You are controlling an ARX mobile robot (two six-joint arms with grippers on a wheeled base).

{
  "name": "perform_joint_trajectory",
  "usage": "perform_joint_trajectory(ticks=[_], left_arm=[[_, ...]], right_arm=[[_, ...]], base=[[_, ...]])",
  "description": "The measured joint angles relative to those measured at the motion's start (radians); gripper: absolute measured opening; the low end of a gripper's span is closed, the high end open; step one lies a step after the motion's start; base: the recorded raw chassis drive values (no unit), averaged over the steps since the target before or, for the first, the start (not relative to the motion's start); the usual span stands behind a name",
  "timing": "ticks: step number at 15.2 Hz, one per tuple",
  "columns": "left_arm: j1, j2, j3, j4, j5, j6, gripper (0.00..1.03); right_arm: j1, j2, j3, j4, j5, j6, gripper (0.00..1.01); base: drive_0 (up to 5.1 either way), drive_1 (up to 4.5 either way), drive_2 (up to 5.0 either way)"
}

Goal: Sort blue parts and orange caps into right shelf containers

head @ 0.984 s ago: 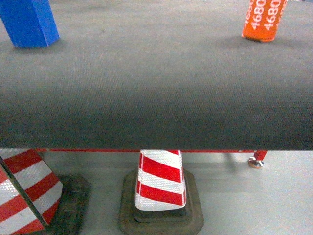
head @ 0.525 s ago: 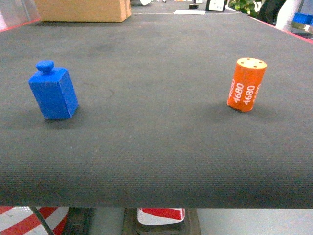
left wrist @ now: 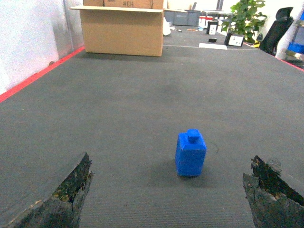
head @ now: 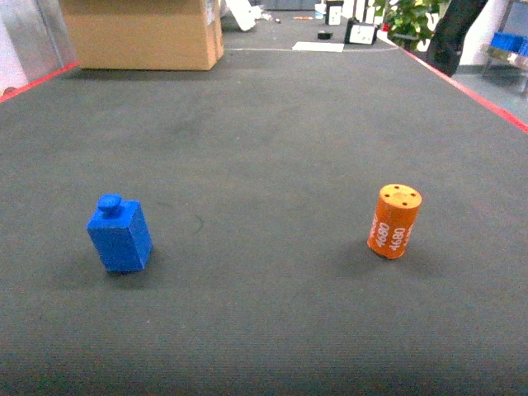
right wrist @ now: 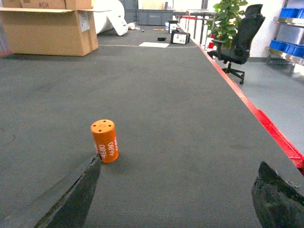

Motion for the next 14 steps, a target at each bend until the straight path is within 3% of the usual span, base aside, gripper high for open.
perform_joint_trajectory(ticks=[14], left_arm=[[0.0,0.0,0.0,0.001,0.002,0.0,0.98]], right_arm=[[0.0,-0.001,0.0,0.002,0.0,0.0,0.98]], base=[[0.0,0.0,0.0]])
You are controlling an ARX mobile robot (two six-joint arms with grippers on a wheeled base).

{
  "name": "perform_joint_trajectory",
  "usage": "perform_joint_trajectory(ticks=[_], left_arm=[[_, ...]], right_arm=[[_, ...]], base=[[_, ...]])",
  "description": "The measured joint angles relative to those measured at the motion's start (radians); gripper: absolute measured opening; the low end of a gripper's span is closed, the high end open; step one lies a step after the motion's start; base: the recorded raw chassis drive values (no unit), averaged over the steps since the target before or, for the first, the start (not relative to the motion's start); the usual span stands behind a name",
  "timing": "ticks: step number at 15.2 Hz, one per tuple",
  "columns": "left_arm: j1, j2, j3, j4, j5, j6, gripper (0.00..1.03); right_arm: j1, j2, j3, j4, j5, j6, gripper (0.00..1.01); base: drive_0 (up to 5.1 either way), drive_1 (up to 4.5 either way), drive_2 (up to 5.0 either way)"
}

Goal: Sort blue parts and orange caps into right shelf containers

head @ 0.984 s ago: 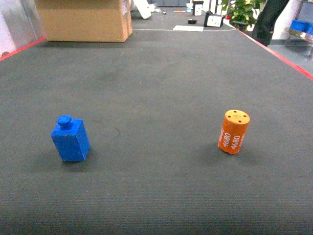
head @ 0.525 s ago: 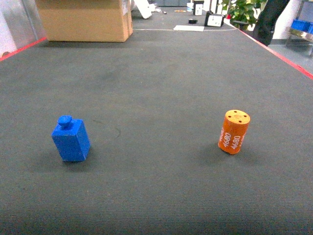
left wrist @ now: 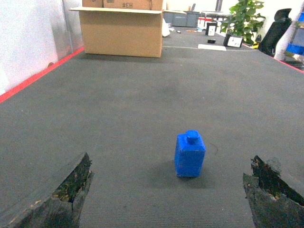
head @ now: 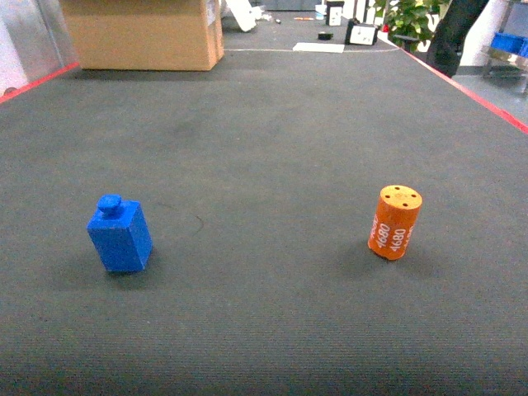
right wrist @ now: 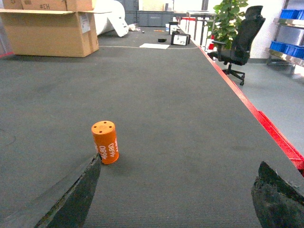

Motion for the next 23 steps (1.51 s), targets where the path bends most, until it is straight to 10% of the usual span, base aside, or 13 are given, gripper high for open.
perform_joint_trajectory(ticks=[18,20,23], left_arm=[[0.0,0.0,0.0,0.0,0.0,0.0,0.98],[-0.153,0.22,0.039,0.087,-0.304,-0.044,0.98],[-0.208,0.689,0.195,0.473,-0.387,-0.043,0.98]], right_arm=[[0.0,0.0,0.0,0.0,0.0,0.0,0.98],[0.066,0.121,0.033,-0.031,0.131,0.042,0.98],[0.141,0.562,0.177,0.318,0.188,0.054,0.98]], base=[[0.0,0.0,0.0],[0.0,0.0,0.0],[0.0,0.0,0.0]])
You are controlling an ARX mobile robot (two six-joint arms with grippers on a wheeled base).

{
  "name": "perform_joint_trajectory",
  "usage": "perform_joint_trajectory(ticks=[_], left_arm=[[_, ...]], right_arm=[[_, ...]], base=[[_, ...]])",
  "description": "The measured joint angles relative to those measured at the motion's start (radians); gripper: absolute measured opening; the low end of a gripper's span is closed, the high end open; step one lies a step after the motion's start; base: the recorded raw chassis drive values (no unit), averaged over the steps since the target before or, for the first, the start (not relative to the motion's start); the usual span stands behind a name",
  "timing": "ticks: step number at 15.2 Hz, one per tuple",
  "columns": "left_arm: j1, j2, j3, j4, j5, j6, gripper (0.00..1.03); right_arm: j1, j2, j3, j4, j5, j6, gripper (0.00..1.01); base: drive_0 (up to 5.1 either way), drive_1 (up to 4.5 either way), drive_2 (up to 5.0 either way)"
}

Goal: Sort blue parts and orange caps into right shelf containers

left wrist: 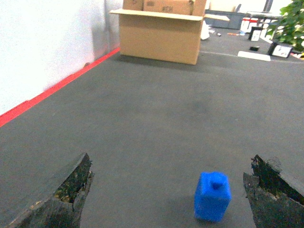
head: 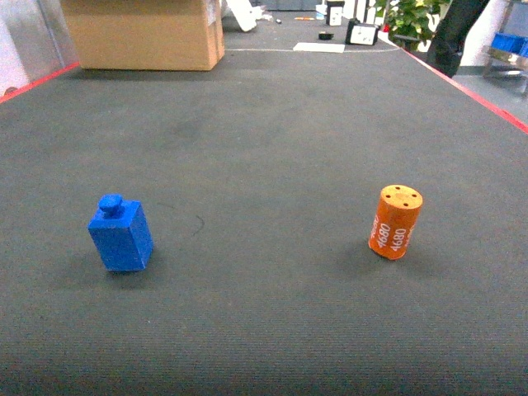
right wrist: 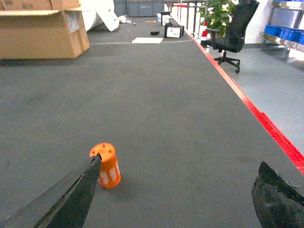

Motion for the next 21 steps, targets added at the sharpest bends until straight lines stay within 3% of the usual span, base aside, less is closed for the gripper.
perform_joint_trajectory(ticks=[1,3,7,13,21], left_arm=[[-0.025,0.192,0.089,0.111,0.032,0.0,0.98],[-0.04,0.468,0.203,0.172,0.079,0.006,0.98],[-0.058,0.785,0.331,0.232,0.125,0.008,0.98],[-0.054,0.981,0.406,0.267,0.147,-0.02,0.98],[-0.037,1.119,0.463,0.283,0.175,-0.037,0.98]], right_arm=[[0.011,0.19,0.071,0.134,-0.006,0.01,0.98],[0.04,0.492,0.169,0.259,-0.024,0.02,0.98],[0.111,0.935,0.385,0.33,-0.037,0.023,0.98],[0.147,1.207,0.552,0.343,-0.021,-0.003,0.98],[0.133,1.366,0.64,0.34,-0.039,-0.008,0.98]], base=[[0.0,0.0,0.0],[0.0,0.0,0.0],[0.0,0.0,0.0],[0.0,0.0,0.0],[0.0,0.0,0.0]])
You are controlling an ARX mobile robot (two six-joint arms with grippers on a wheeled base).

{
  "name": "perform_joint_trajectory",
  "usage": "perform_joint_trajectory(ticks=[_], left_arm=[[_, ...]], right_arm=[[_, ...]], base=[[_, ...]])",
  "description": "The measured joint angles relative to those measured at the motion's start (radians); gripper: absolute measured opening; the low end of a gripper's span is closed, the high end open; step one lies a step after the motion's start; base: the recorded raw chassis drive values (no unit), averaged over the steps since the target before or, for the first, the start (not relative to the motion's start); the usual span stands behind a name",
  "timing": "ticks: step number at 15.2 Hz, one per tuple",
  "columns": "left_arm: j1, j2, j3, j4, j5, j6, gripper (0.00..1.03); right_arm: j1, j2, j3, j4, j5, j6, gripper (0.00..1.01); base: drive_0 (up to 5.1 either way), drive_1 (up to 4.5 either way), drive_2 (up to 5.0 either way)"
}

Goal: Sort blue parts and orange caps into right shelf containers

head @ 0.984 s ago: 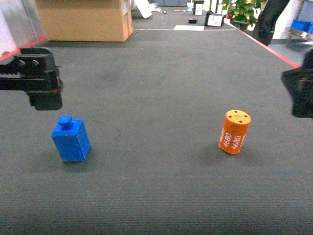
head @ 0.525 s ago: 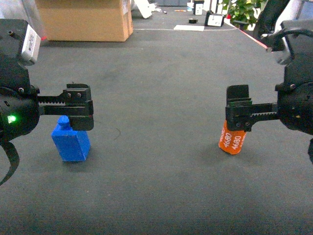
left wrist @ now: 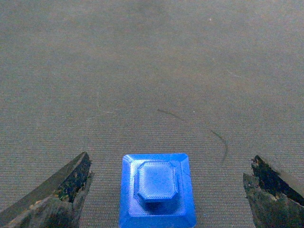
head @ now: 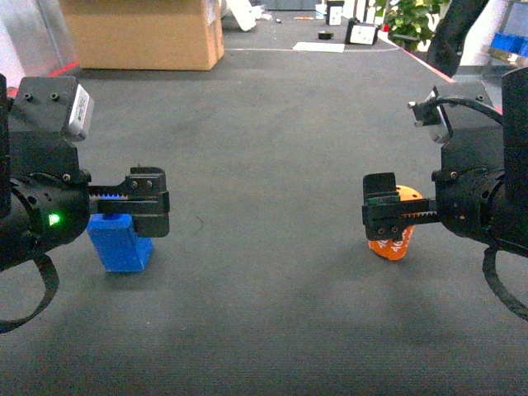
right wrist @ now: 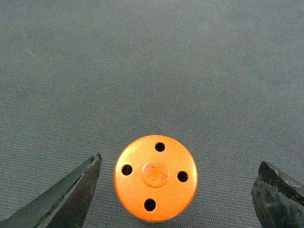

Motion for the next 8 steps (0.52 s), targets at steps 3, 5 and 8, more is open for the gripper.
perform_joint_trajectory(ticks=[3,5,8], left_arm=[[0.006,0.069,0.023,0.0,0.004,-0.001,0.98],[0.015,0.124,0.031,0.008,0.003,-0.009,0.98],[0.026,0.179,0.053,0.012,0.0,-0.019,0.98]], right_arm=[[-0.008,0.063,0.024,-0.001,-0.012,0.008,0.98],[-0.012,0.113,0.042,-0.002,-0.021,0.026,0.98],[-0.011,0.182,0.071,0.021,-0.023,0.047,0.98]], base=[[0.0,0.0,0.0],[0.0,0.0,0.0],[0.0,0.0,0.0]])
